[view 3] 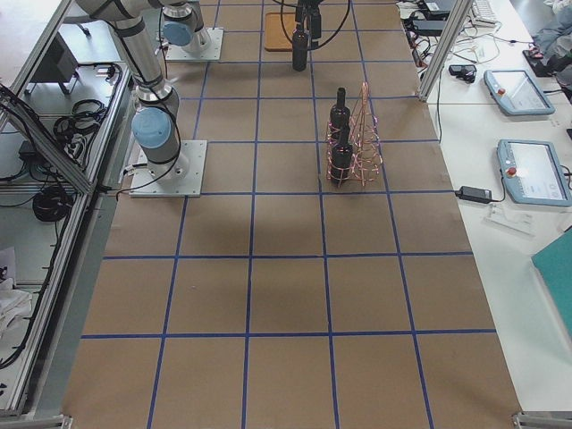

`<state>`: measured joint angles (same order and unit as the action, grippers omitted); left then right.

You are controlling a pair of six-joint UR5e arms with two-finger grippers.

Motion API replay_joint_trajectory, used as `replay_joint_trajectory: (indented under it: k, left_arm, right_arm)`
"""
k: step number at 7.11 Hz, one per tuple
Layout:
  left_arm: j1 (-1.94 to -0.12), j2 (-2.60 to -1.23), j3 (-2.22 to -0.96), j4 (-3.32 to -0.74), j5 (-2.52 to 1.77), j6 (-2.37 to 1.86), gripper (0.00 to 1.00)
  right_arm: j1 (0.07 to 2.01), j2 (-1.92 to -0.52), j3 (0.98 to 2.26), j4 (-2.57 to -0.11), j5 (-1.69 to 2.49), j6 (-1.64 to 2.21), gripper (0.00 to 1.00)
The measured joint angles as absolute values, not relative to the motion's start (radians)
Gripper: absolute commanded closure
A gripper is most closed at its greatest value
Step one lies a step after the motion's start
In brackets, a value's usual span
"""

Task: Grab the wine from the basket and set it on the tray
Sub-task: 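Lower the left gripper onto the bottle neck and grasp it, then lift and tilt the bottle with the left gripper over the tray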

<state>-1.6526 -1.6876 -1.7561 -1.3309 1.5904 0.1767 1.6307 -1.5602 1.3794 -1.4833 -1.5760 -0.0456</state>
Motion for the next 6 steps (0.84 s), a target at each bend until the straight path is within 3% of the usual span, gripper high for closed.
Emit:
replay_joint_trajectory:
  k: [1,2,4,5,6]
  left_arm:
    - [-1.652,-1.688,-1.756,-1.331,1.589,0.178,0.37]
    - [-1.652,-1.688,-1.756,-1.331,1.588,0.179,0.5]
    - [-1.652,-1.688,-1.755,-1.33,1.587,0.181,0.93]
    - [-1.652,-1.687,-1.755,-1.331,1.586,0.181,1.0]
    - [-1.652,-1.687,-1.754,-1.332,1.586,0.181,1.0]
  right_arm:
    - [1.628,-1.56,1.379,-1.484,-1.576,-0.057,0.0]
    - [1.623,-1.56,1.379,-1.483,-1.577,-0.069,0.0]
    - [1.615,-1.56,1.38,-1.48,-1.577,-0.076,0.0]
    - [1.613,-1.56,1.38,-1.479,-1.577,-0.076,0.0]
    - [1.612,-1.56,1.38,-1.48,-1.577,-0.077,0.0]
